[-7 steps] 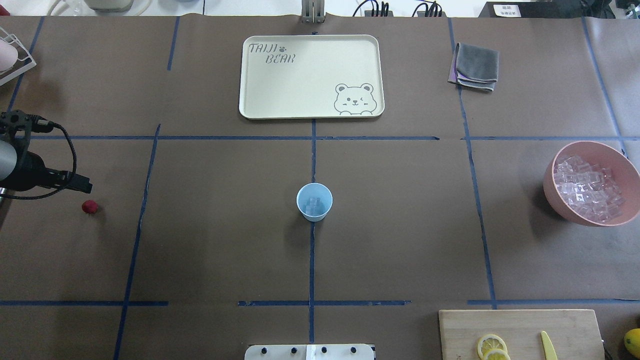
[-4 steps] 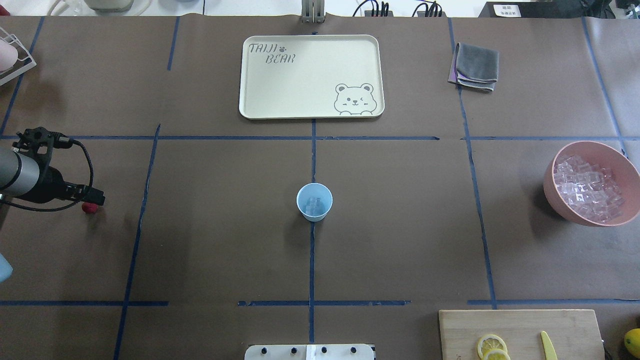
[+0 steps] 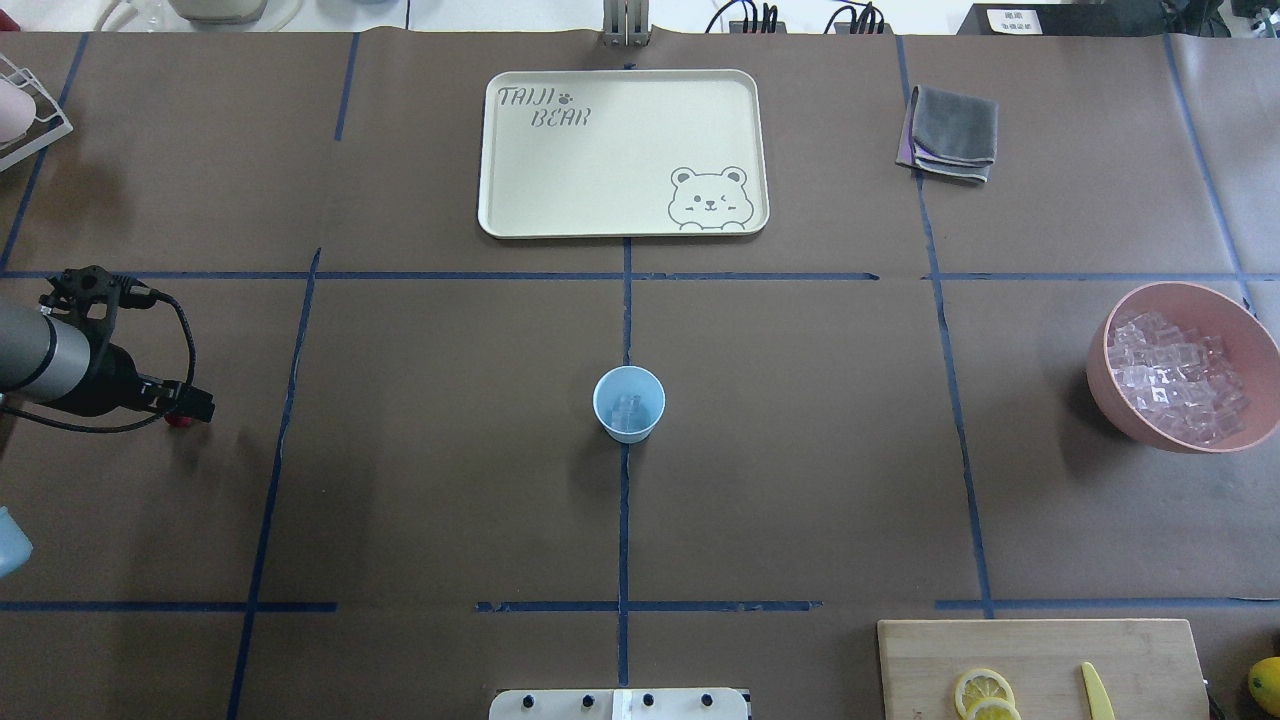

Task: Mash ice and strawberries in cup
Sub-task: 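Lower the left gripper onto the red strawberry and grasp it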

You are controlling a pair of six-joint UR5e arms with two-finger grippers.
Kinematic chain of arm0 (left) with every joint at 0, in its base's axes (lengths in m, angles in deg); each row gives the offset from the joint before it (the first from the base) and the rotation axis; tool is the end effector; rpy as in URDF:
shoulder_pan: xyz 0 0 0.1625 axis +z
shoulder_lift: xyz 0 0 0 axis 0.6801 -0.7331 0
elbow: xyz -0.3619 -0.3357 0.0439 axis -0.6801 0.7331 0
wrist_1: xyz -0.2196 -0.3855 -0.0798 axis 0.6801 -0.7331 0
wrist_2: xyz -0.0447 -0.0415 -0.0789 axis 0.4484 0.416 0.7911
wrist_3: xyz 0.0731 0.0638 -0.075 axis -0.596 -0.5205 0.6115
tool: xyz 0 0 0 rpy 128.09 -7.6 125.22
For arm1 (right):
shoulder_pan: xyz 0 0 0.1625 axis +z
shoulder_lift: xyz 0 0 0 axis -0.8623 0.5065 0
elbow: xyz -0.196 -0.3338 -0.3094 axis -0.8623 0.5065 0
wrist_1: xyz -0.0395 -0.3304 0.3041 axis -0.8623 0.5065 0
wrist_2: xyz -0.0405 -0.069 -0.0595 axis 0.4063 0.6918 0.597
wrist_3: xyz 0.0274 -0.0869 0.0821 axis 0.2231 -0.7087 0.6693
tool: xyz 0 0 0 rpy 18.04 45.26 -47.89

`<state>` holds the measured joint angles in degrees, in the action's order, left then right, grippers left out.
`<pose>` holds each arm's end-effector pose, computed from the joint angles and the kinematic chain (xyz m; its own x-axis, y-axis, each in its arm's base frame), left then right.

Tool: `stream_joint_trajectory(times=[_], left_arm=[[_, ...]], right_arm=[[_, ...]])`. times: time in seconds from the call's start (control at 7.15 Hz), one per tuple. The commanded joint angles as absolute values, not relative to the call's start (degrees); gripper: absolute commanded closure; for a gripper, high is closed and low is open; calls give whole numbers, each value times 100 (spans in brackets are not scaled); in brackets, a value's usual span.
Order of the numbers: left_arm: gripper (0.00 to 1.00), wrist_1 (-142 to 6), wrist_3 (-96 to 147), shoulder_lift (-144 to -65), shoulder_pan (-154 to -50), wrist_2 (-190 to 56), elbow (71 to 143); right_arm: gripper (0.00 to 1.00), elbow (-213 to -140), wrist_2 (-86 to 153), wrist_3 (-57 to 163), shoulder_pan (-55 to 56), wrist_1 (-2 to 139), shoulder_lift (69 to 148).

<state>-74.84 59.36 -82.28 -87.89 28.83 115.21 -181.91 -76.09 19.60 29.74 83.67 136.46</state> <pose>0.3352 -0.4442 0.6256 0.6823 0.1456 -0.7164 -0.0431 0.9863 0.1594 0.0448 -0.4609 0.7425 0.7010 -0.2797 0.6560 0.2242 0.9597 0.1696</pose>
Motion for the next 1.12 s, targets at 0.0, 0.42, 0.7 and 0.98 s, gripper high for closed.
stream_joint_trajectory(times=[0.0,0.42,0.7,0.98], left_arm=[[15,-7483,5945,-8228,-8785,2878,11490],[93,-7483,5962,-8211,-8785,2887,11490],[100,-7457,5936,-8228,-8820,2896,11674],[100,-7012,5945,-8246,-8855,2922,12365]], right_arm=[[1,-18191,-7617,1953,2972,8361,13646],[1,-18191,-7609,1953,2981,8361,13646],[1,-18191,-7608,1953,2981,8361,13646],[1,-18191,-7608,1962,2972,8369,13646]])
